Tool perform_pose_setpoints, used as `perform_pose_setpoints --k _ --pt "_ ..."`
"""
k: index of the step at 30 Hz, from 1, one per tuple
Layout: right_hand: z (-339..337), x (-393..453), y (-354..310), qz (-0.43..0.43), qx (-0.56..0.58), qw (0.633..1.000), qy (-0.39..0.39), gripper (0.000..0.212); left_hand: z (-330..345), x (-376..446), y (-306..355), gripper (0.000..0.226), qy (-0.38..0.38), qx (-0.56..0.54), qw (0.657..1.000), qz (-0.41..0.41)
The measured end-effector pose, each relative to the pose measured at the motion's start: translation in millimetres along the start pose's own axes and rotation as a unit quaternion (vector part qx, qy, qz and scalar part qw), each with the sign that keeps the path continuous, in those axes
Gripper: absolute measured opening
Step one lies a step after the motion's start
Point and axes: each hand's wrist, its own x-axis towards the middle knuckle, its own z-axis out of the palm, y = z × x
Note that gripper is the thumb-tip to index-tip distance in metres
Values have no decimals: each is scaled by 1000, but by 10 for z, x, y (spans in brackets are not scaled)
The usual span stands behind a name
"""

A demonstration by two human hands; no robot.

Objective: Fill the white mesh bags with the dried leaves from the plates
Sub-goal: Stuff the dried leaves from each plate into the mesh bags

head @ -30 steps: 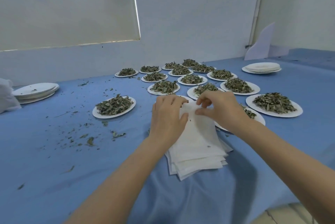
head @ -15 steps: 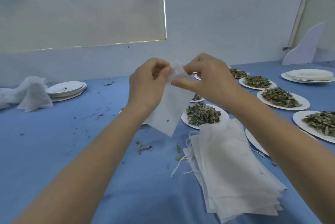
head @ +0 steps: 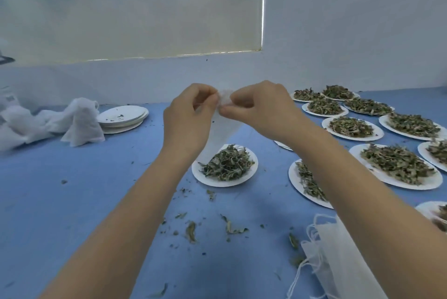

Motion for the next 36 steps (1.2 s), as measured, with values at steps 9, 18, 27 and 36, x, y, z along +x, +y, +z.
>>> perform_pose_setpoints --k 9,18,27,36 --pt "349 224 97 80 235 963 -107 37 14 176 -260 14 -8 -3 1000 -12" --pt "759 373 230 135 368 909 -141 17 -97 265 -424 18 -15 190 980 57" --pt "722 419 376 196 654 707 -183 26 25 129 -598 116 -202 280 923 171" --pt "549 371 493 193 609 723 -263 54 -4 122 -789 95 -219 284 916 177"
